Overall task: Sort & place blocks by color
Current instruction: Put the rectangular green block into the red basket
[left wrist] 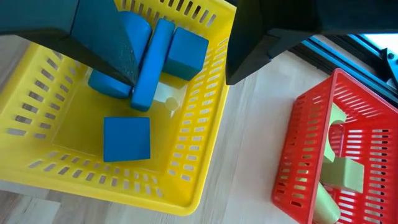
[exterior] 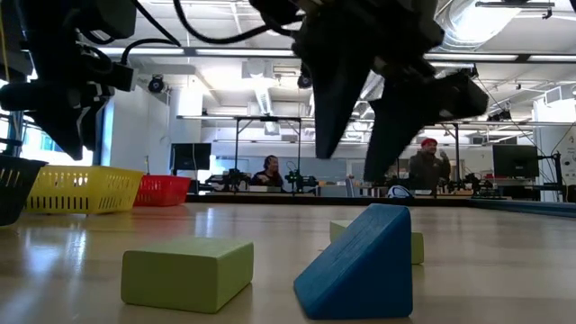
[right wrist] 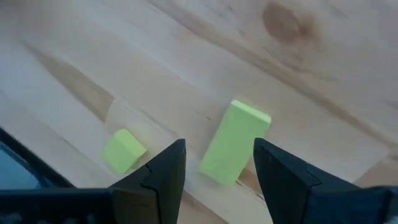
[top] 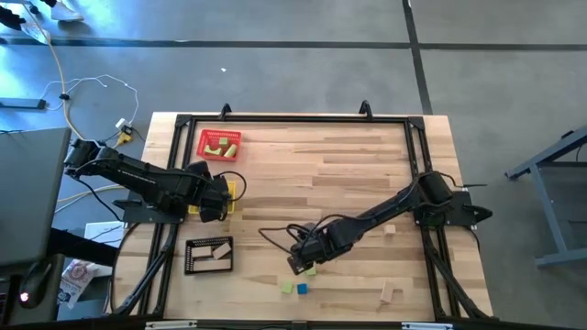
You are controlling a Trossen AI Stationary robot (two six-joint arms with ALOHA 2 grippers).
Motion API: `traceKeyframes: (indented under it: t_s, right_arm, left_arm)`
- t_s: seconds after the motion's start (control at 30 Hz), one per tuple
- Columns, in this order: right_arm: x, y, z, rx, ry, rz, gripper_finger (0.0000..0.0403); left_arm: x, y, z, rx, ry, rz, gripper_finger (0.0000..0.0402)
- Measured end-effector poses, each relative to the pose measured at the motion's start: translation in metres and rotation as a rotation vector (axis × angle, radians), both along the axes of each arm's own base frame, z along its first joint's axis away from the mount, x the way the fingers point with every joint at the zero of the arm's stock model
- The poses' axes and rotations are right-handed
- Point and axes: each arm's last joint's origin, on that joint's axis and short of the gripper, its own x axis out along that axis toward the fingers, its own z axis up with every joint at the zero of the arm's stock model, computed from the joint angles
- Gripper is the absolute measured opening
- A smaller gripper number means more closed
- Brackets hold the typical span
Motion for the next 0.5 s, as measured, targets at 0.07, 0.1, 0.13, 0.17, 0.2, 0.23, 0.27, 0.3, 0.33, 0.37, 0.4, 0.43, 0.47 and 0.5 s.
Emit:
traceKeyframes:
  t_s: [0.07, 0.1, 0.13, 0.17, 0.2, 0.23, 0.27, 0.3, 0.33, 0.37, 0.4, 0.43, 0.47, 0.5]
  right_arm:
    - [0.0, 0.002, -0.005, 0.0, 0.018, -0.004, 0.0174]
    - [0.0, 0.003, -0.007, 0.004, 0.022, -0.008, 0.0174]
    - [0.0, 0.003, -0.009, 0.003, 0.028, -0.01, 0.0174]
    - [0.0, 0.004, -0.011, 0.004, 0.033, -0.01, 0.0174]
    - [0.001, 0.004, -0.013, 0.003, 0.038, -0.013, 0.0174]
    - [0.001, 0.004, -0.015, 0.002, 0.041, -0.015, 0.0174]
    - [0.002, 0.004, -0.017, 0.005, 0.039, -0.014, 0.0174]
    - [0.003, 0.005, -0.018, 0.007, 0.041, -0.012, 0.0174]
    - [0.004, 0.005, -0.02, 0.01, 0.042, -0.011, 0.0174]
    - [0.004, 0.005, -0.022, 0.013, 0.042, -0.01, 0.0174]
    - [0.005, 0.006, -0.025, 0.015, 0.05, -0.009, 0.0174]
    - [0.005, 0.006, -0.026, 0.016, 0.054, -0.007, 0.0174]
    - [0.005, 0.006, -0.026, 0.017, 0.055, -0.007, 0.0174]
    - [0.005, 0.006, -0.027, 0.017, 0.06, -0.006, 0.0174]
  left_arm:
    - [0.0, 0.0, 0.0, 0.0, 0.0, 0.0, 0.0228]
    - [0.0, 0.0, 0.0, 0.0, -0.001, 0.0, 0.0228]
    - [0.0, 0.0, 0.0, 0.0, -0.001, 0.0, 0.0228]
    - [0.0, 0.0, 0.0, 0.0, -0.001, 0.0, 0.0228]
    - [0.0, 0.0, 0.0, 0.0, -0.002, 0.0, 0.0228]
    - [0.0, 0.0, 0.0, 0.0, -0.001, 0.0, 0.0228]
    - [0.0, 0.0, 0.0, 0.0, -0.002, 0.0, 0.0227]
    - [0.0, 0.0, 0.0, 0.0, -0.002, 0.0, 0.0227]
    - [0.0, 0.0, 0.0, 0.0, -0.002, 0.0, 0.0227]
    - [0.0, 0.0, 0.0, 0.0, -0.003, 0.0, 0.0227]
    - [0.0, 0.0, 0.0, 0.0, -0.002, 0.0, 0.0227]
    - [0.0, 0.0, 0.0, 0.0, -0.002, 0.0, 0.0227]
    - [0.0, 0.0, 0.0, 0.0, -0.003, 0.0, 0.0227]
    - [0.0, 0.0, 0.0, 0.0, -0.002, 0.0, 0.0227]
